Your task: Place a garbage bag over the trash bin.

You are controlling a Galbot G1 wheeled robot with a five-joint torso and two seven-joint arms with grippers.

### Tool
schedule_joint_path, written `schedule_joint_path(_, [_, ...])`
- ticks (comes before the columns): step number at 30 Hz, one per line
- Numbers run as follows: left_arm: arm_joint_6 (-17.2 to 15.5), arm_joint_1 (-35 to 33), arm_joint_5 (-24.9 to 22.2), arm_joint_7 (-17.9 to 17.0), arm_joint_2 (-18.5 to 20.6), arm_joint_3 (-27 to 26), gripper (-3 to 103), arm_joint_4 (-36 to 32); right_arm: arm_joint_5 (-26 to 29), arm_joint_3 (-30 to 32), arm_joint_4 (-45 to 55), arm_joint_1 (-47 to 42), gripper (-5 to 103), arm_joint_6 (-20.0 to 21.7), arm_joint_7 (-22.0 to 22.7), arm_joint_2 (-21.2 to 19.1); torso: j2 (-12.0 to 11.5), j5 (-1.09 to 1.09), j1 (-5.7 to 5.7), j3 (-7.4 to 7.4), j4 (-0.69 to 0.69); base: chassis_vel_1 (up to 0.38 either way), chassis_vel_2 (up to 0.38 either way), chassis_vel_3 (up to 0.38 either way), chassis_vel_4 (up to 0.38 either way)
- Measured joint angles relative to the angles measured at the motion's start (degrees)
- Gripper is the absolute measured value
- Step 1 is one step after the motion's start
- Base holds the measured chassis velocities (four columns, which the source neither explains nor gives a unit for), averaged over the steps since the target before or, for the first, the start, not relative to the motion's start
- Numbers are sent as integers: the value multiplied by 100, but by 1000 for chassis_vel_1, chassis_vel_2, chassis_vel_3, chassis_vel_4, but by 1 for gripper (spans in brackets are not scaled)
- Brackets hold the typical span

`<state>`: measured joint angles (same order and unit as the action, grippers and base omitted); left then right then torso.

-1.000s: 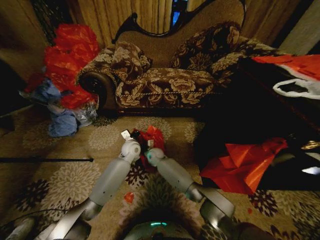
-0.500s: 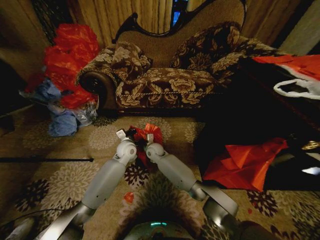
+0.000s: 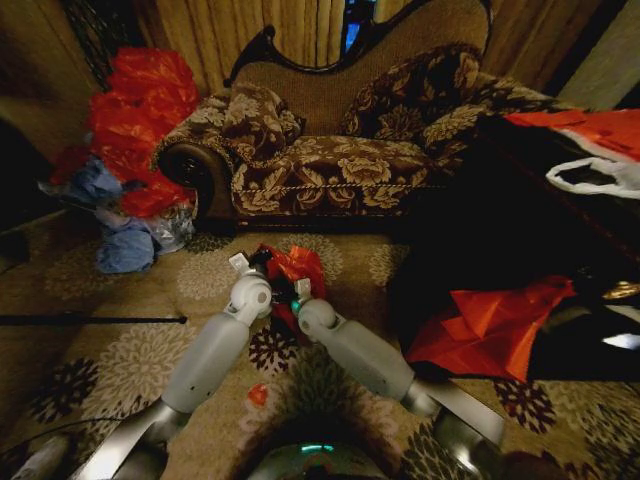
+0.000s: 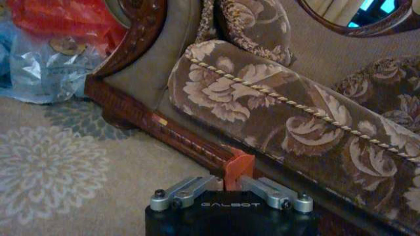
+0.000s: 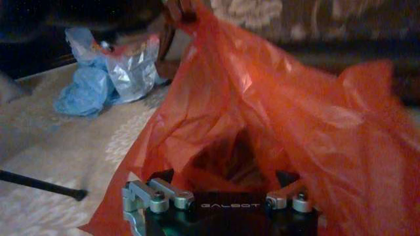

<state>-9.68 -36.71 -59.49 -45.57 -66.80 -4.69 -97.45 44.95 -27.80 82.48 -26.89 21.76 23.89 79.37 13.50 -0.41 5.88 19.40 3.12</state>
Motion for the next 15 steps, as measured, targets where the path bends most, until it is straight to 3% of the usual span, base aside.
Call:
schedule_joint_path(5, [-4, 3, 0, -53, 34, 6, 0, 75, -437, 54, 317, -44, 100, -126, 19, -157, 0, -1, 0, 0, 0, 0, 0, 0, 0])
schedule_joint_path(10, [-5, 15, 3, -58, 53, 4, 0, 155, -375, 107, 653, -73, 100, -98, 96, -252, 0, -1, 0, 0, -2, 0, 0, 0, 0])
schedule_joint_path(15, [1, 123, 2, -38, 25, -4, 0, 319, -238, -83, 1177, -284, 100, -14, 98, -607, 0, -1, 0, 0, 0, 0, 0, 0, 0])
